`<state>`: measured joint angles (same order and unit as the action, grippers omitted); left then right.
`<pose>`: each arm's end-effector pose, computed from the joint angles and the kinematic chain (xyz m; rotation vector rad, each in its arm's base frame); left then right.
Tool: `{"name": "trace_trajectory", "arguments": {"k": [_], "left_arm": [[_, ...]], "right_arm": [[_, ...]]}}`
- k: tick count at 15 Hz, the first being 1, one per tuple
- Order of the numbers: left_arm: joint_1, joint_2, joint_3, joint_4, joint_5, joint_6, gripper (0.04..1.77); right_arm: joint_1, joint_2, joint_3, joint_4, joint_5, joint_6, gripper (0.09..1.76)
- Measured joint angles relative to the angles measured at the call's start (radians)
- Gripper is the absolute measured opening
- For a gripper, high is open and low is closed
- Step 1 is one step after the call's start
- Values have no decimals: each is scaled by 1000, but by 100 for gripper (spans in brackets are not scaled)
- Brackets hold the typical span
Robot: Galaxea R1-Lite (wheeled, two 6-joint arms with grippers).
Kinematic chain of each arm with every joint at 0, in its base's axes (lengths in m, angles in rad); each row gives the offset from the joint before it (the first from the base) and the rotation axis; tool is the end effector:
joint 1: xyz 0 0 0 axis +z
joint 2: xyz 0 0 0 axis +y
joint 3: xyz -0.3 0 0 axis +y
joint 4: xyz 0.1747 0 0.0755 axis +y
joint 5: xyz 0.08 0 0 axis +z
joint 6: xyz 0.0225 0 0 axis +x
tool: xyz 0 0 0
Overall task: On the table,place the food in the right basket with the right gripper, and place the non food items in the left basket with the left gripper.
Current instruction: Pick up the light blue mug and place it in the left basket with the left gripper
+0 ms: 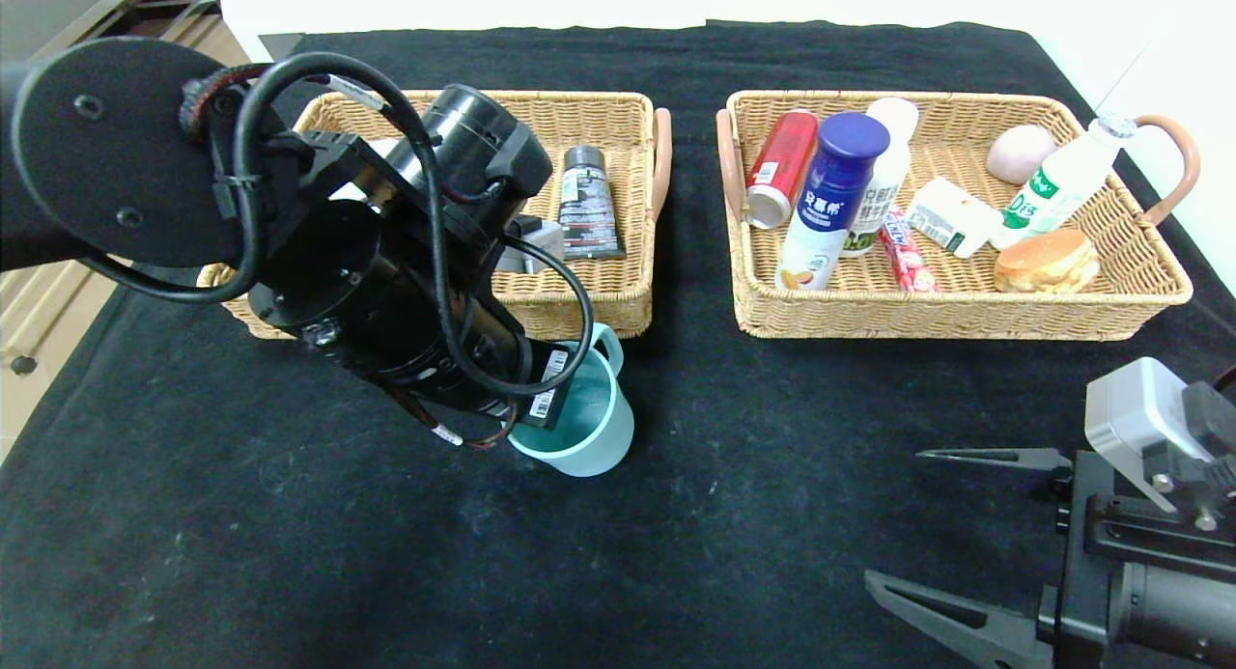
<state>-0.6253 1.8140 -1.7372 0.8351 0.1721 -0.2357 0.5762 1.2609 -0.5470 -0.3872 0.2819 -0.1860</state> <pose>0.2575 -0.1811 0.2723 0.1390 0.8864 -0.3170 0.1527 0.1067 0.1958 -0.2223 0.2534 0.8794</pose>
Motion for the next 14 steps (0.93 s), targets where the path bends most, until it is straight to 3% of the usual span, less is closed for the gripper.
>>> {"name": "trace_trajectory", "arguments": {"k": [7,11,14], "left_arm": [[7,-119,-2,-5,-24,7,18],[38,-148,-58,-8,-23,5,18],[66,-142,-75,-113,-22,11,18]], "right_arm": [[2,3,3,0,0,-9,171],[2,1,3,0,-1,-10,171],[3,0,3,0,-1,-11,171]]}}
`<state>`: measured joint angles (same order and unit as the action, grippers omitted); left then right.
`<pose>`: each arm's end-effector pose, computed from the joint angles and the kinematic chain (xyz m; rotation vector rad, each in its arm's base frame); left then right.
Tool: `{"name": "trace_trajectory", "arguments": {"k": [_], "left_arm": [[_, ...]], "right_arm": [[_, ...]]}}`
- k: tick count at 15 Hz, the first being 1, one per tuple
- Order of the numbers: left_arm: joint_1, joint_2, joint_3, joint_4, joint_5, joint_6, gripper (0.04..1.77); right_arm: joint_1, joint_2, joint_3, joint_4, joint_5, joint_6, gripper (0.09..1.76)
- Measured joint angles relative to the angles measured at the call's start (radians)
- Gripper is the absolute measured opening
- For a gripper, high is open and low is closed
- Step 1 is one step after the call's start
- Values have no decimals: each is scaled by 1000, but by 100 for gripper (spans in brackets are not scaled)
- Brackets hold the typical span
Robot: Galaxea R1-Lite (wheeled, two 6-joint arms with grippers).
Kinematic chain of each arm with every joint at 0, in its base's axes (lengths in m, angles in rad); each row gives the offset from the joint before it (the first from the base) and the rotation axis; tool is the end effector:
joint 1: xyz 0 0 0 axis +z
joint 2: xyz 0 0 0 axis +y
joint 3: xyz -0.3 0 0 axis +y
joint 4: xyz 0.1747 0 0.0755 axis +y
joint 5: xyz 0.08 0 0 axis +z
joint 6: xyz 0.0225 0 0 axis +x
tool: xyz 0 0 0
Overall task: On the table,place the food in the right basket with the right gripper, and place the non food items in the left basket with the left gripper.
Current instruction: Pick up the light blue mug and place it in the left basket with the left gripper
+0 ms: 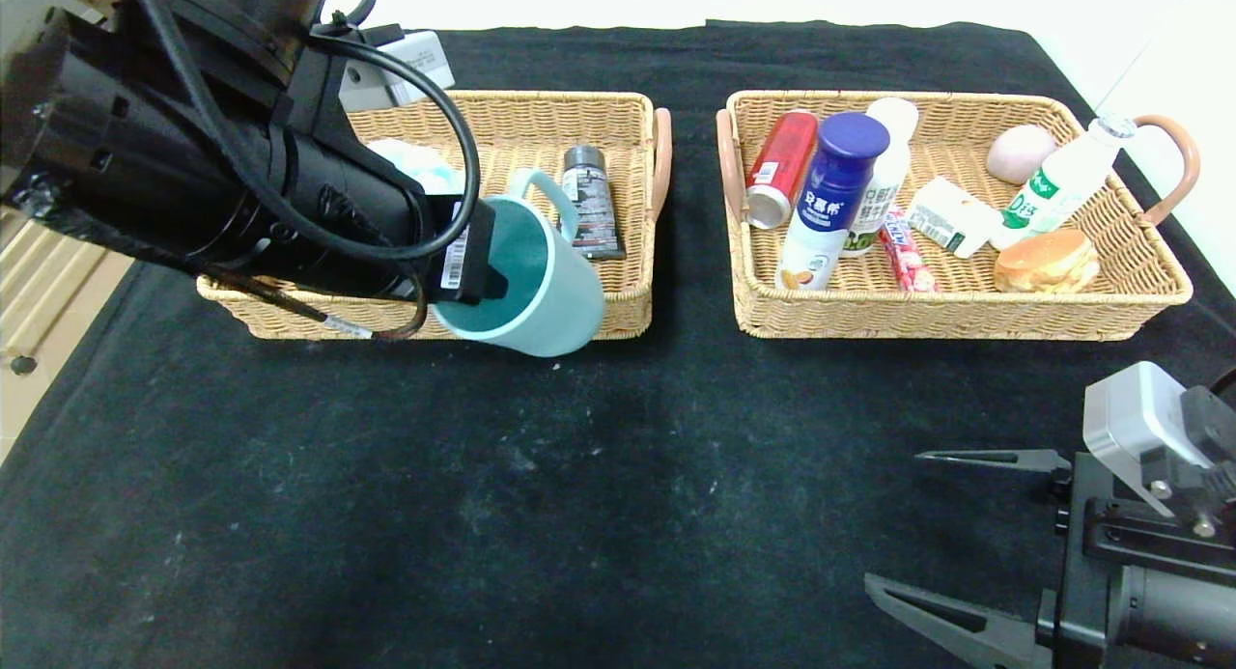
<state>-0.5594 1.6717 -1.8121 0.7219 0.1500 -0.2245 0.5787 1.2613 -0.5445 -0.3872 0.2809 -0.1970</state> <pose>0.2375 -0.1447 0.3415 -0.0125 0.5891 -0.3331 0.1524 0.1070 0.1950 -0.2334 0.2513 0.8826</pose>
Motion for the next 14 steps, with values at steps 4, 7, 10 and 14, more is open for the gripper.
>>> {"name": "trace_trajectory", "arguments": {"k": [4,7,10,14], "left_arm": [[76,33,-20,-148,3,22,18],[110,62,-17,-236,4,26,18],[149,109,-14,-364,5,27,18],[183,162,-7,-461,7,40,18]], "right_arm": [[1,0,0,-1,-1,-1,171],[1,0,0,-1,0,-1,171],[2,0,2,-1,-1,-1,171],[2,-1,2,-1,-1,-1,171]]}}
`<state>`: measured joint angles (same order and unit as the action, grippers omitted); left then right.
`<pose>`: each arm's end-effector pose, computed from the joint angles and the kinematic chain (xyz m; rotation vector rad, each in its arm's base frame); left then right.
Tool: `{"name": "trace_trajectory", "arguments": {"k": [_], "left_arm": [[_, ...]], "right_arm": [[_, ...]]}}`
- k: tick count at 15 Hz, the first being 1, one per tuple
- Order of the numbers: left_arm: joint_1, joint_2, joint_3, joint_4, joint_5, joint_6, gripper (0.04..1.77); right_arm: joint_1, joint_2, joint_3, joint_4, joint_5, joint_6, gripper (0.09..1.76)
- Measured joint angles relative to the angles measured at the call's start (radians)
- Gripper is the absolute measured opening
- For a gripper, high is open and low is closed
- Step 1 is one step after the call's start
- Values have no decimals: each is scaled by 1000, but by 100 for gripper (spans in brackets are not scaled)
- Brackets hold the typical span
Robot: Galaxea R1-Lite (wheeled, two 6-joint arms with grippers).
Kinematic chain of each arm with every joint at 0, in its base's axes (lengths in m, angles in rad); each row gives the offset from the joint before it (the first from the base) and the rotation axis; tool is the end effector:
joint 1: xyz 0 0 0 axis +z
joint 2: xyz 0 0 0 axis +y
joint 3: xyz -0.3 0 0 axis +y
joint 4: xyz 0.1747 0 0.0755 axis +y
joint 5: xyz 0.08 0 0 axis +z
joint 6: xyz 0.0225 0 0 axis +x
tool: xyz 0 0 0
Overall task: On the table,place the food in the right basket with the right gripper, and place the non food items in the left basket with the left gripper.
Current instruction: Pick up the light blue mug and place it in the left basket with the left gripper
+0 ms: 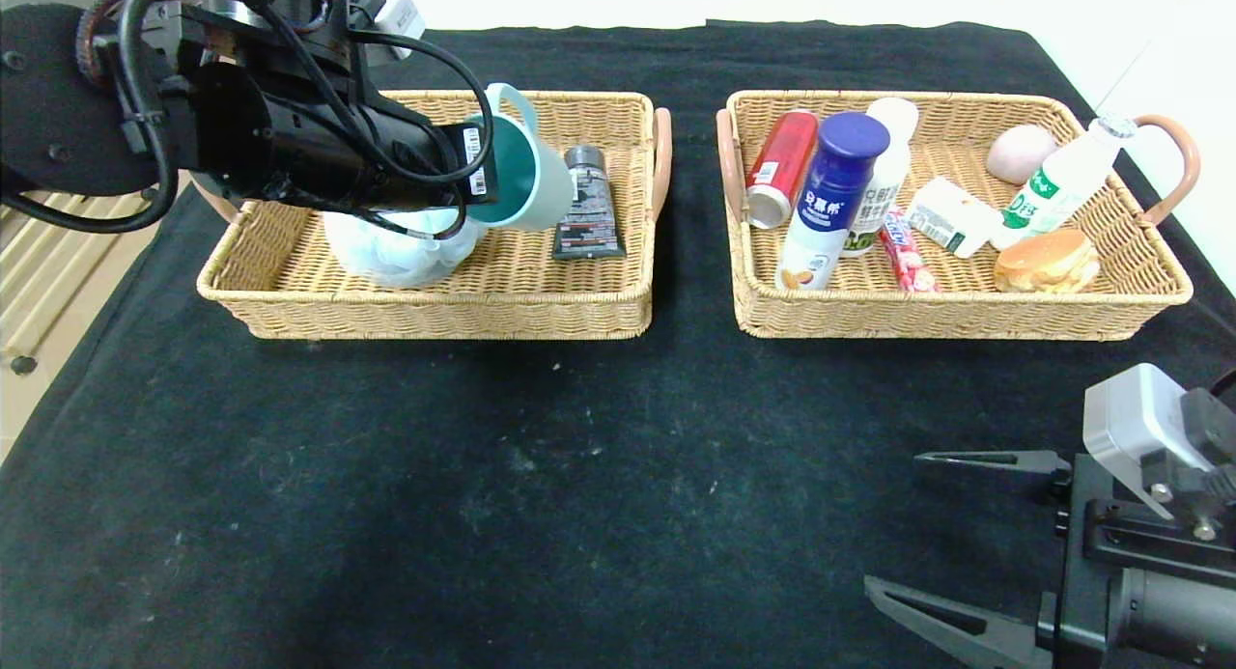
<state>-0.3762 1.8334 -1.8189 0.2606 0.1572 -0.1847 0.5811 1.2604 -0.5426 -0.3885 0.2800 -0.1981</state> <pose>0.3287 -0.1261 0.3349 -0.1102 0.2849 -0.1922 0.1519 0.1072 0.1948 -0.2349 0.2504 0.8842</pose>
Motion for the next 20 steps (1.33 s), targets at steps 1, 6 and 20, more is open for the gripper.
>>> {"name": "trace_trajectory", "arguments": {"k": [1,6,20], "left_arm": [[2,9,3,-27,0,3,18],[1,31,29,-59,15,19,18],[-14,4,93,-58,36,17,132]], "right_arm": [[0,0,0,0,0,0,171],[0,-1,0,0,0,-1,171],[0,2,2,1,0,-1,171]]}}
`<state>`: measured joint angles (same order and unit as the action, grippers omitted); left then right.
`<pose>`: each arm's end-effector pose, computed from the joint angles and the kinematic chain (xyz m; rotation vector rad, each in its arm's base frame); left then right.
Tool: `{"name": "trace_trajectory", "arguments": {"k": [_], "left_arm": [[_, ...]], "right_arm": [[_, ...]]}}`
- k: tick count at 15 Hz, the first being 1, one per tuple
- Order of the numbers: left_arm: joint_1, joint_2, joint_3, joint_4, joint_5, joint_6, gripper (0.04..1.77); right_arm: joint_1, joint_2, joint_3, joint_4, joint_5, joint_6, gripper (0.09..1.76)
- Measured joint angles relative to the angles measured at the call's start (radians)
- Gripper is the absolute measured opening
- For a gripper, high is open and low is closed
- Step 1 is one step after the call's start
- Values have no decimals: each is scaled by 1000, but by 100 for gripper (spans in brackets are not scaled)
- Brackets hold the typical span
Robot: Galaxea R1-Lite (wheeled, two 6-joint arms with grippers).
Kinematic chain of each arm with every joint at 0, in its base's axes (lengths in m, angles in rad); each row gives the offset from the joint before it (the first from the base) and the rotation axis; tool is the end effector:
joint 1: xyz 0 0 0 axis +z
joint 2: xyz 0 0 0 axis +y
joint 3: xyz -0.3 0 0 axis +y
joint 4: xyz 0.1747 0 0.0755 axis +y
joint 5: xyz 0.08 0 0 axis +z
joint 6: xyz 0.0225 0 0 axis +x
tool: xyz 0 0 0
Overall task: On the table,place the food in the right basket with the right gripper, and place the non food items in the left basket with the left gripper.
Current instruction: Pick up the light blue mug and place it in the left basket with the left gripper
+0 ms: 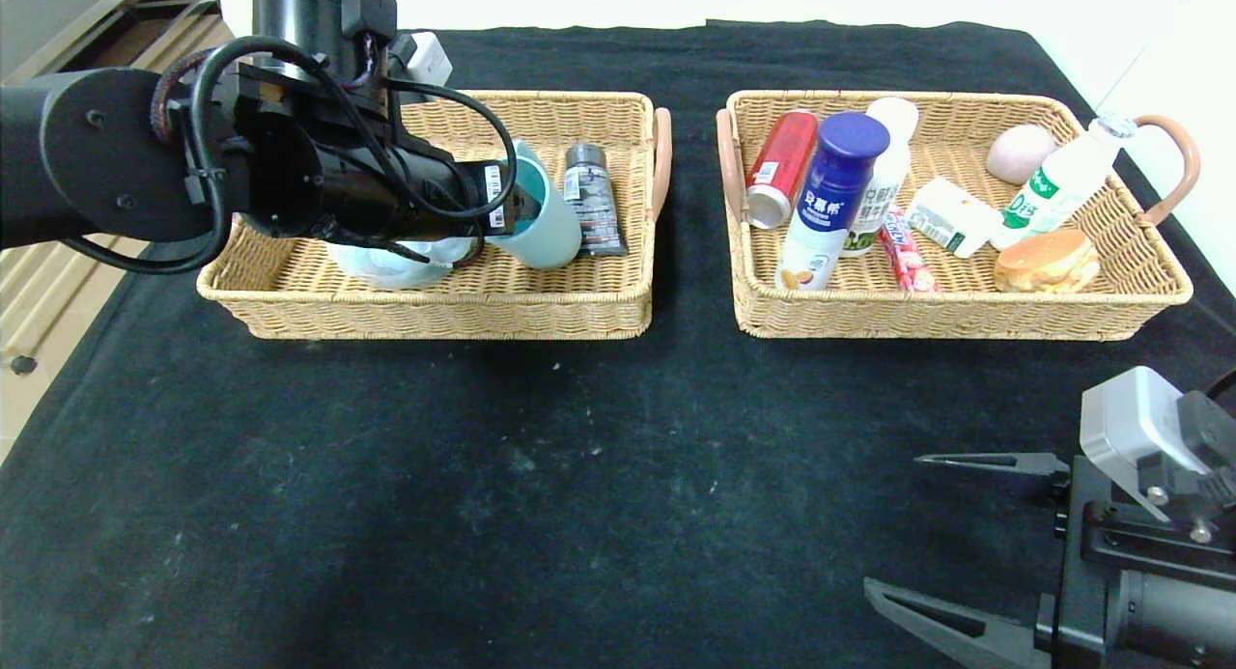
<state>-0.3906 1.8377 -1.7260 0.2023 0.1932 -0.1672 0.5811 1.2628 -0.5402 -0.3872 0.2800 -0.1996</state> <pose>0.3329 -0.1324 0.3134 -0.0749 0.3165 -0.1699 0.1520 0.1073 0.1935 -0.2372 0.2559 0.8848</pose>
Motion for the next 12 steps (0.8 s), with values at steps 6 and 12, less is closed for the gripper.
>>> {"name": "trace_trajectory", "arguments": {"k": [6,12], "left_arm": [[-8,-82,92,1,1,1,153],[-14,-229,229,1,0,3,163]], "right_arm": [[8,3,4,0,0,-1,171],[10,10,7,-1,-1,-1,171]]}}
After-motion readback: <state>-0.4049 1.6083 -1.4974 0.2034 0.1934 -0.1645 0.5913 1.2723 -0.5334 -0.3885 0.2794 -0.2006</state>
